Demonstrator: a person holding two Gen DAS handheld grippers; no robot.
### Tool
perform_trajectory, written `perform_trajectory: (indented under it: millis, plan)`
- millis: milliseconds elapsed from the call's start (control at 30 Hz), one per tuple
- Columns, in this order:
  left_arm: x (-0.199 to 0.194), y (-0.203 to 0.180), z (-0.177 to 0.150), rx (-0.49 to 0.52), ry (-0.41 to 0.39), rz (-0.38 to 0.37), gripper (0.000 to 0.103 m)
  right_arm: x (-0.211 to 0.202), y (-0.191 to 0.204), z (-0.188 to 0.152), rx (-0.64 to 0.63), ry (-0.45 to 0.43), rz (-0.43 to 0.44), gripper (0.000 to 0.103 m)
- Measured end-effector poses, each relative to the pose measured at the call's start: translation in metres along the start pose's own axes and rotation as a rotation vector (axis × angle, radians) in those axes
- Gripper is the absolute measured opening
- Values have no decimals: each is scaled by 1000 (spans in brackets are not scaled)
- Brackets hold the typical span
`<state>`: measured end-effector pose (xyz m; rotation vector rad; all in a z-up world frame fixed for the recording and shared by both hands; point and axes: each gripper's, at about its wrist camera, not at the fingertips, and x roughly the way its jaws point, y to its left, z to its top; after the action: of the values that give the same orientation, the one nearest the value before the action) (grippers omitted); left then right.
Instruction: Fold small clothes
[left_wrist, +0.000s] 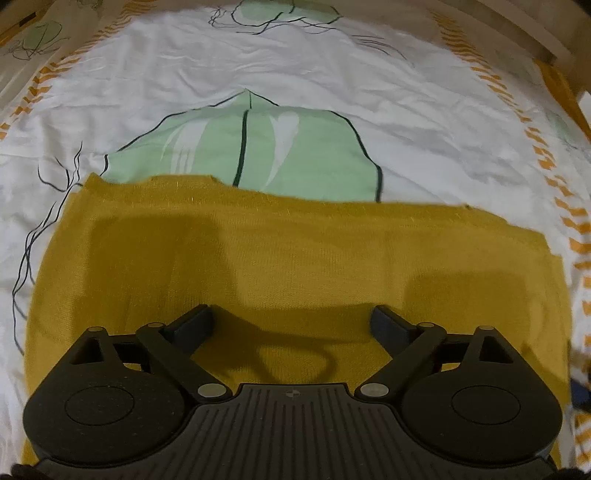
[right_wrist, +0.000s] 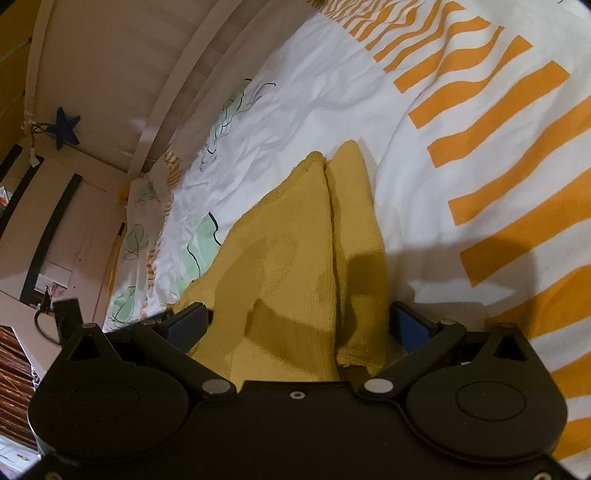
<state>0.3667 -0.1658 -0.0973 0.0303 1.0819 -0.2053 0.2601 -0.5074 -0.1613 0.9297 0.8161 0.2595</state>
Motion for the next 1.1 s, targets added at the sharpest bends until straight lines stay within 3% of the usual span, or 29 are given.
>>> perform_trajectory:
  millis: [267,367,567,800,1100]
  plan:
    - [-28,-8,-51,93,-9,-30,93,1,-5,3,19,-13,37,103]
    - [-30,-5,-65,76,37,-70,93,4,-6,5,13,-13,57,103]
    - [-39,-6,-83,111,6,-71,93,11,-6,8,6,-10,98,103]
    - [-57,21,-75,30,-25,-149,90,11,-5,4,-5,-31,114,103]
    - [-94,93,-50,-27,-147,-48,90,14,3,2,-57,-20,110,103]
